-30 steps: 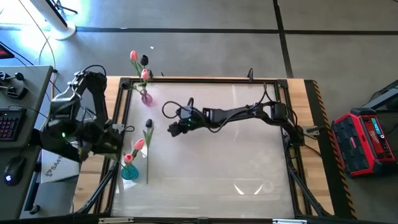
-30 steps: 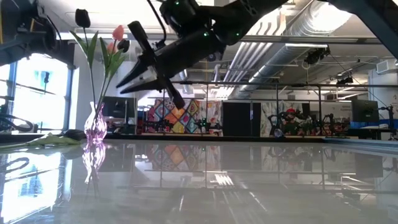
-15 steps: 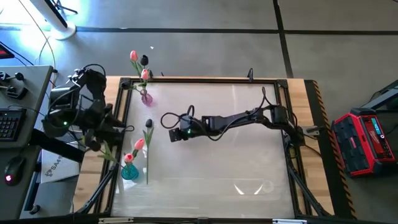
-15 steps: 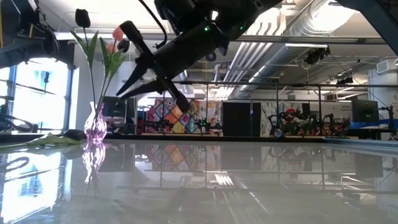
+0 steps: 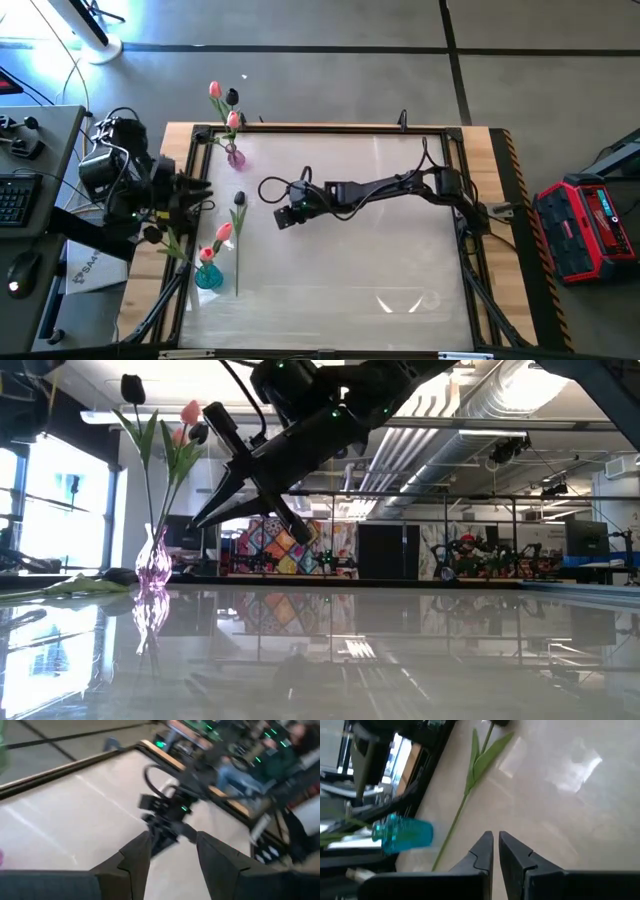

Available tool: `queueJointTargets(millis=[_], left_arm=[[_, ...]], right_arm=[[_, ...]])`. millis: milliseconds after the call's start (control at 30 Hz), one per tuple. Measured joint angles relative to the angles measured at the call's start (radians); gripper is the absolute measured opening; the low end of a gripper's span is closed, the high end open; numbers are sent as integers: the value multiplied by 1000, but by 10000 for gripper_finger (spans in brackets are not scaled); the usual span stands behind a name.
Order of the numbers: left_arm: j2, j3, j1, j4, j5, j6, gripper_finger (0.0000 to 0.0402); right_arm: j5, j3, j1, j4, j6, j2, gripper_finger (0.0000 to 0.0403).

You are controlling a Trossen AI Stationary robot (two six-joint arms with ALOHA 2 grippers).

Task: Sort flowers into vase by color
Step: Put the middle left black flower into the blue glass vase

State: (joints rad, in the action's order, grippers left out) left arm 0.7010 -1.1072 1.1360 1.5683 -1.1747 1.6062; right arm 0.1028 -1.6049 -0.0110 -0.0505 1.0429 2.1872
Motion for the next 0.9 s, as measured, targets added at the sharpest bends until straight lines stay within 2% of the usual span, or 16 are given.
queueJointTargets(millis=[100,167,300,567,667,800,900], left_arm=[[-8,0,-70,-2,13,46,132],[-17,0,-108,-1,58,69,123],[-8,0,-183,-4,141,104,107],[59,0,-364,-27,208,110,86],[79,0,-442,-96,270,48,85],[111,0,-553,-275,383,-129,84],[132,0,-639,-349,455,-220,84]], right_arm=[[52,0,-4,-12,-26,0,19],[77,0,-4,-30,-43,0,19],[97,0,-4,-86,-78,0,19],[123,0,-9,-158,-135,0,19],[136,0,-16,-159,-136,0,19],[153,0,-26,-159,-147,0,19],[165,0,-30,-159,-151,0,19]])
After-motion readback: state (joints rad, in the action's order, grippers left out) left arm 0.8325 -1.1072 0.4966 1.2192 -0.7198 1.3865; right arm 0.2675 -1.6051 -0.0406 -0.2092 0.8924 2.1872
